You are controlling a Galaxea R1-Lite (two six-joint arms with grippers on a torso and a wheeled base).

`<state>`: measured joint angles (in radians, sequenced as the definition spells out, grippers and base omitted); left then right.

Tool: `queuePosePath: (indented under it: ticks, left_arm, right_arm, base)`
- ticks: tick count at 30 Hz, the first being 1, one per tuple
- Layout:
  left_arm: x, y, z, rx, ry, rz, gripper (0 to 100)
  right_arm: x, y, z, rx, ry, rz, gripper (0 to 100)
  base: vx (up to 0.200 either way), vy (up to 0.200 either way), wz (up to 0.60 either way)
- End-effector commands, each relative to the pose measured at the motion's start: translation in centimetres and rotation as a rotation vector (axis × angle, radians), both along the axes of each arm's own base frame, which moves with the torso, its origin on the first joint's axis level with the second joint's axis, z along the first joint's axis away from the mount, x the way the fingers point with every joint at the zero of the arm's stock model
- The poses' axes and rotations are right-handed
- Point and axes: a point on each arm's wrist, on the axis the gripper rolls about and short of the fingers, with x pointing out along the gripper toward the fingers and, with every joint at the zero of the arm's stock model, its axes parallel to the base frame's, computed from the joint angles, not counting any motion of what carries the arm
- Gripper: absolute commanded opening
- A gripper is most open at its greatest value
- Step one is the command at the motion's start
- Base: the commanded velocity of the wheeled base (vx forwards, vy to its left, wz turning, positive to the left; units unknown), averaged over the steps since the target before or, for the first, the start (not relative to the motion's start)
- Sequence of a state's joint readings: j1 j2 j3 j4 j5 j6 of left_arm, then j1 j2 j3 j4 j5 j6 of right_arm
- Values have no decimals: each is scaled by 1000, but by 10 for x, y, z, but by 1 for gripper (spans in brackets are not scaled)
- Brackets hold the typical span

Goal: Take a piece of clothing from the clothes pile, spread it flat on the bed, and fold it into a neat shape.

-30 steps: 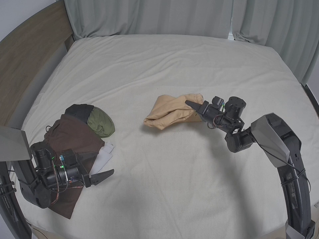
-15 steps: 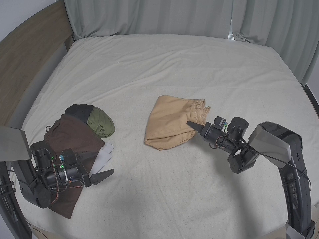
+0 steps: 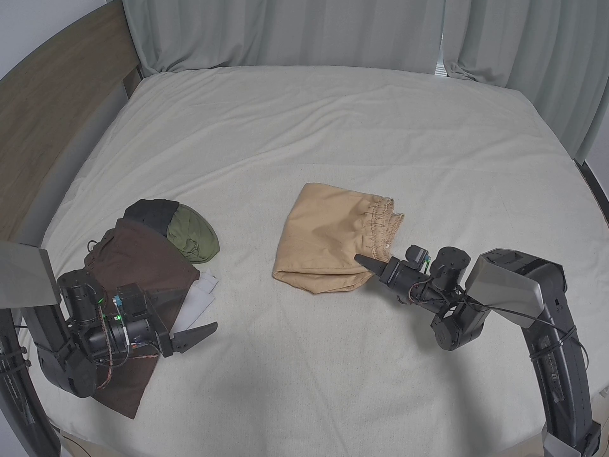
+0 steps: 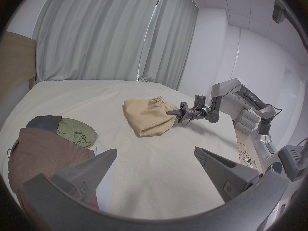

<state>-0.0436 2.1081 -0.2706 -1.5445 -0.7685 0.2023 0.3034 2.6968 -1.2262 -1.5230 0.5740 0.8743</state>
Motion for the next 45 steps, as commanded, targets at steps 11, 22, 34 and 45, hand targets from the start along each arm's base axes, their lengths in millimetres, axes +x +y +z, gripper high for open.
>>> queuePosePath:
  ticks: [11,22,34,45]
  left_arm:
    - [1,0,1,-1,-6,-1,100]
    - [1,-1,3,-1,-14,-4,100]
    - [2,0,4,1,-22,0,100]
    - [3,0,4,0,-23,0,100]
  right_arm:
    - [-1,-2,-3,-3,11,-3,100]
    - [-46,-3,29,-41,67,26,100]
    - [-94,10,73,-61,54,104,100]
    - [-41,14,110,52,-83,71,100]
  base:
    - [0,0,0]
    - [0,0,0]
    - [0,0,0]
    - [0,0,0]
